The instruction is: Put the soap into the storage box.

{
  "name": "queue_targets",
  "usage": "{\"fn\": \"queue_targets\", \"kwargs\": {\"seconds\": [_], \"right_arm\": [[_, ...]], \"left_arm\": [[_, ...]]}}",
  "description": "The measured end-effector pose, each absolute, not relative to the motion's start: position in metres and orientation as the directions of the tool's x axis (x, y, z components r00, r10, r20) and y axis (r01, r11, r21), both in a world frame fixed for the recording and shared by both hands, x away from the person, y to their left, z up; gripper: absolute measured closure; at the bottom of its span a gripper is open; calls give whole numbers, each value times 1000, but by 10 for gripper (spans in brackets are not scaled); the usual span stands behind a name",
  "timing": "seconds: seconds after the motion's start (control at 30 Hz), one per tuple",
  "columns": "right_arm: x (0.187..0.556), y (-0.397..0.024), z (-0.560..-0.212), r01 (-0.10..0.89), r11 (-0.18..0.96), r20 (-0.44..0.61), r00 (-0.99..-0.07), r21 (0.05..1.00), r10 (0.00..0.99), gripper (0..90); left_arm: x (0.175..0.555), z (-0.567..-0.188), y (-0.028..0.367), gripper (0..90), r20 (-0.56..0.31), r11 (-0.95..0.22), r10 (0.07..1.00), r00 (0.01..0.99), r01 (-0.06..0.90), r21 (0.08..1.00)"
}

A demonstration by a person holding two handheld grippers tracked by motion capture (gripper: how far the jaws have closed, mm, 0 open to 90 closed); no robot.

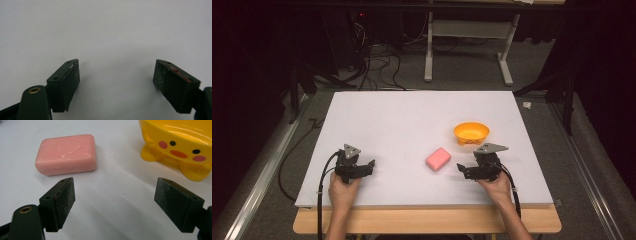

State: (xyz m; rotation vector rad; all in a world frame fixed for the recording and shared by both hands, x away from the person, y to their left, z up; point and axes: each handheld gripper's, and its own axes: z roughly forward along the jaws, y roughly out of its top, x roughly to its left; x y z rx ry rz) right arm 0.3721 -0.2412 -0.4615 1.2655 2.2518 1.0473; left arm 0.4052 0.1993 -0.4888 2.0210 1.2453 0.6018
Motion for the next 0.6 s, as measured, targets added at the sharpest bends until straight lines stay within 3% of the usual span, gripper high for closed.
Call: {"fn": "queue_targets", "kwargs": {"seconds": [0.6], "right_arm": [[365, -226, -456, 545, 339, 55, -582, 767, 811, 172]], "left_arm": [[405, -489, 199, 218, 36, -314, 899, 436, 585, 748]]}}
